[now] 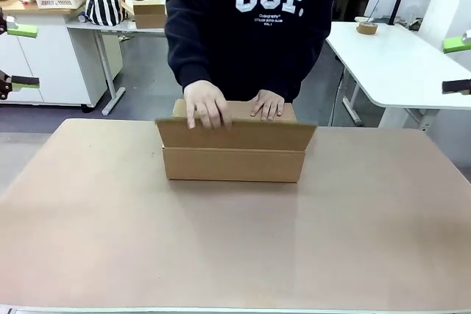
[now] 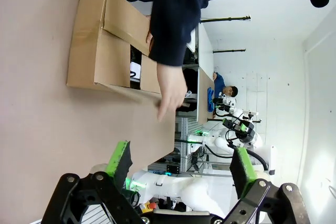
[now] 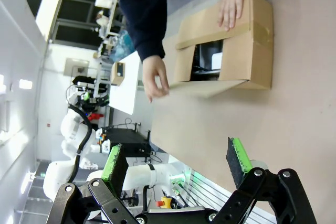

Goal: Pack the gift set into the box.
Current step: Press and hold the closed box until the human finishes sealing it.

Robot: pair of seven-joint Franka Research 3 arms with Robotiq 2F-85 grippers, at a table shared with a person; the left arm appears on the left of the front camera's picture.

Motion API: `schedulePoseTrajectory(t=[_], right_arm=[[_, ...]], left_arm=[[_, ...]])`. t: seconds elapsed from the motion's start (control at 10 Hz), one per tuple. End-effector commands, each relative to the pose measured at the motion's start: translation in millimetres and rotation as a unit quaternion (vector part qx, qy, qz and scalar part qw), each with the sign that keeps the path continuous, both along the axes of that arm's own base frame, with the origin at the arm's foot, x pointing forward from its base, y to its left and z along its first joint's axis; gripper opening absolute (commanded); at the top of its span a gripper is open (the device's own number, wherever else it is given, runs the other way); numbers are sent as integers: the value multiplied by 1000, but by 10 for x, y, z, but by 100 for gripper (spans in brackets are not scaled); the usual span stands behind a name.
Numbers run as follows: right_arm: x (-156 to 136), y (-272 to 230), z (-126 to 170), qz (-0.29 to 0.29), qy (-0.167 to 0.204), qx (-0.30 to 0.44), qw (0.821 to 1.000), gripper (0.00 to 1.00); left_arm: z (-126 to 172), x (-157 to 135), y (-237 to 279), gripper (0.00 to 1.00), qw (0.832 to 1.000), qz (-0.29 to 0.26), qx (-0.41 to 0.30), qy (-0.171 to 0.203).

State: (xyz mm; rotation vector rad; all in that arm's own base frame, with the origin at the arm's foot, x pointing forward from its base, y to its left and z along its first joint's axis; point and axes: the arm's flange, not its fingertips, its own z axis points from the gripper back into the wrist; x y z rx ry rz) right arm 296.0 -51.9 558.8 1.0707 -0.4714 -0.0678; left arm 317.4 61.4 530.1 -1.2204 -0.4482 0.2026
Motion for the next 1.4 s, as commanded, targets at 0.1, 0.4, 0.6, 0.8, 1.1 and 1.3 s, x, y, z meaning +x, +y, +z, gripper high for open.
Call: schedulePoseTrajectory(t=[0.1, 0.4, 0.6, 0.8, 1.1, 1.3], right_arm=[[38, 6, 12, 5, -16, 7, 1000, 100], [38, 6, 12, 5, -16, 7, 1000, 100], [38, 6, 12, 5, -16, 7, 1000, 100], [38, 6, 12, 5, -16, 7, 1000, 100], [38, 6, 12, 5, -16, 7, 1000, 100], [38, 6, 12, 5, -16, 7, 1000, 100]], left_arm=[[-8, 23, -12, 100, 1000, -4, -5, -14], [-8, 23, -12, 100, 1000, -4, -5, -14], [-8, 23, -12, 100, 1000, -4, -5, -14], [-8, 23, -12, 100, 1000, -4, -5, -14], [-8, 23, -12, 100, 1000, -4, -5, -14], [-8, 23, -12, 100, 1000, -4, -5, -14]])
